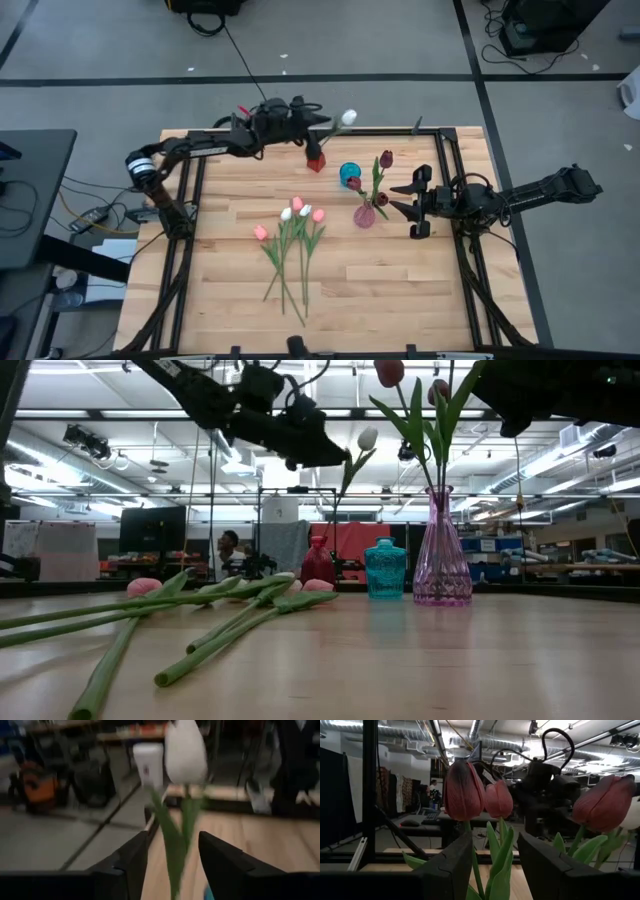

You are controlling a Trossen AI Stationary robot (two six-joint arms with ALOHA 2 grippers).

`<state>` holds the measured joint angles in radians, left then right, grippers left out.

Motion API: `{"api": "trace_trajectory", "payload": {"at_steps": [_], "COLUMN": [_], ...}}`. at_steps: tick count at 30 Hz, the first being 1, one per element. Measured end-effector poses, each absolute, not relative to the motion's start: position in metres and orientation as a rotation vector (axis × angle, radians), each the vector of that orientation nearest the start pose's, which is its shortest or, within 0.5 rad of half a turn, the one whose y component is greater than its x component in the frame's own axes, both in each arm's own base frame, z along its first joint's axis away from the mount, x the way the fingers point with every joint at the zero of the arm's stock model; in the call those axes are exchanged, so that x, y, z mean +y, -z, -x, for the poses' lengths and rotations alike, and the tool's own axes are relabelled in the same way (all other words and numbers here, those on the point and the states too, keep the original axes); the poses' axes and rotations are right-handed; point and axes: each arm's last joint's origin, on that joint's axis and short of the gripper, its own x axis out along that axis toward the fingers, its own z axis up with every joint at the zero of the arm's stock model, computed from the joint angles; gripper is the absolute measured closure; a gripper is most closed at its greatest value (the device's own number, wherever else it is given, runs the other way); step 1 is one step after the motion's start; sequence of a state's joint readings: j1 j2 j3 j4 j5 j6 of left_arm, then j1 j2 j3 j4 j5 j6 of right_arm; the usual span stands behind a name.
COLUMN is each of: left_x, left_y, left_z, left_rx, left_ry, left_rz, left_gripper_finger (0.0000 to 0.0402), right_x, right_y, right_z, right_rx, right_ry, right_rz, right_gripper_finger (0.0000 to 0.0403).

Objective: Sort flowers into vase by color
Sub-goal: Put the right white tulip into the red vase

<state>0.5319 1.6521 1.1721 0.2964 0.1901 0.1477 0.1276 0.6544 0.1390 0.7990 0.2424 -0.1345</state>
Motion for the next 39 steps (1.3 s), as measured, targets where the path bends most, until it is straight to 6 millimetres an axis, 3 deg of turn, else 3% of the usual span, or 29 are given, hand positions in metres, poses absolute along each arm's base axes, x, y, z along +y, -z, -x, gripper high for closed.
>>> {"api": "trace_trajectory", "payload": {"at_steps": [9,12,15,19,25,33,39], "left_x": [0.153,0.139,0.118,0.072,0.011,-0.026,-0.038], "left_y": [-0.297,-0.285,-0.269,-0.248,-0.218,-0.178,-0.161], "left_z": [-0.308,-0.300,-0.295,-0.302,-0.327,-0.339,-0.342], "left_rx": [0.492,0.632,0.795,0.972,1.018,1.111,1.150], "left_ry": [-0.542,-0.667,-0.672,-0.633,-0.574,-0.623,-0.652], "left_rz": [-0.014,0.139,0.313,0.424,0.461,0.586,0.605], "left_gripper_finger": [0.0216,0.0216,0.0216,0.0216,0.0216,0.0216,0.0217], "right_x": [0.011,0.011,0.011,0.011,0.009,0.005,0.002], "right_y": [-0.222,-0.222,-0.222,-0.223,-0.223,-0.223,-0.223], "right_z": [-0.145,-0.145,-0.145,-0.145,-0.145,-0.145,-0.146], "right_rx": [-0.269,-0.270,-0.268,-0.267,-0.266,-0.266,-0.264], "right_ry": [0.144,0.142,0.144,0.148,0.162,0.179,0.200], "right_rz": [0.096,0.085,0.101,0.120,0.134,0.134,0.141], "right_gripper_finger": [0.0234,0.0234,0.0234,0.0234,0.0234,0.0234,0.0234]}}
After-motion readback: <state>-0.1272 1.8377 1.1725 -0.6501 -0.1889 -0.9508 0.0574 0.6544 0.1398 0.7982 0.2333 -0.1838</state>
